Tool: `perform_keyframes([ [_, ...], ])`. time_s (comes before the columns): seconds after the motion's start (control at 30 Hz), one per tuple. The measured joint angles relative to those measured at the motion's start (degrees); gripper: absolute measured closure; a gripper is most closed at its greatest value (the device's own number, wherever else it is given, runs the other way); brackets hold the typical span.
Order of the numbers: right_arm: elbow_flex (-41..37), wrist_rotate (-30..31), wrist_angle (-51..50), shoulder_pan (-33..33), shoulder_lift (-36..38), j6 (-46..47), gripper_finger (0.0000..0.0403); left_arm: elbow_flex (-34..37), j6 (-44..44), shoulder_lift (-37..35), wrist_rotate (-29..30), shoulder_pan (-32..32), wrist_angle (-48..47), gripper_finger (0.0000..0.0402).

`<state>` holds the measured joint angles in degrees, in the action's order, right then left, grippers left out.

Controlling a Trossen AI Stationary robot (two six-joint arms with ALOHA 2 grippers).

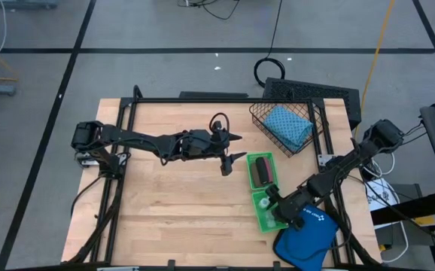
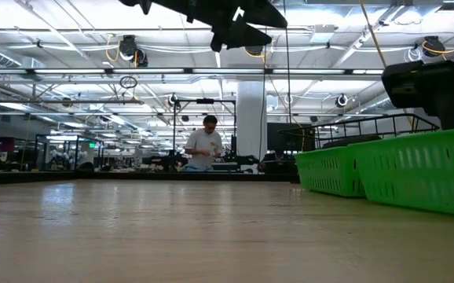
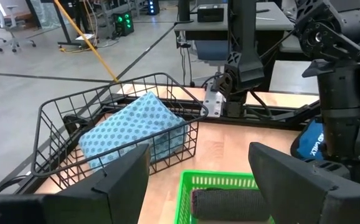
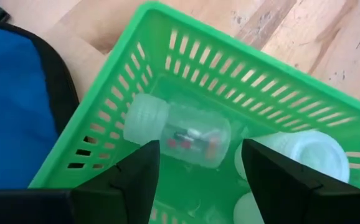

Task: Pick & Place Medicine items
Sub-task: Put the transparent pill bottle into the bottom green basket, then return to Home Position

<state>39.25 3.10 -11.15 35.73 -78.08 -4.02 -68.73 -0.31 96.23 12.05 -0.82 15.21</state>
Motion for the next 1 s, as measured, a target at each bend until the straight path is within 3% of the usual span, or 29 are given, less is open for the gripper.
perform_keyframes([
  [0.27, 7.13, -0.02, -10.94, 0.00, 5.01, 3.53, 0.0187, -0.04, -1.46, -2.78, -0.04, -1.71, -0.69, 0.0121],
  [0.53, 14.03, -0.29, -22.30, 0.00, 20.78, 18.83, 0.0185, -0.09, 0.90, -17.42, -0.09, -3.51, -18.12, 0.0121],
  [0.67, 13.05, -0.18, -22.37, 0.00, 30.40, 16.74, 0.0183, -0.09, 6.95, -24.97, -0.07, -3.92, -27.85, 0.0121],
  [0.83, 9.82, 0.15, -22.75, -0.42, 40.02, 9.05, 0.0187, -0.10, 3.19, -30.22, -0.06, -3.82, -35.76, 0.0121],
  [1.0, 0.73, 10.89, -15.44, -0.50, 49.66, 8.76, 0.0184, 6.82, 3.30, -32.47, -0.66, -2.60, -31.36, 0.0121],
])
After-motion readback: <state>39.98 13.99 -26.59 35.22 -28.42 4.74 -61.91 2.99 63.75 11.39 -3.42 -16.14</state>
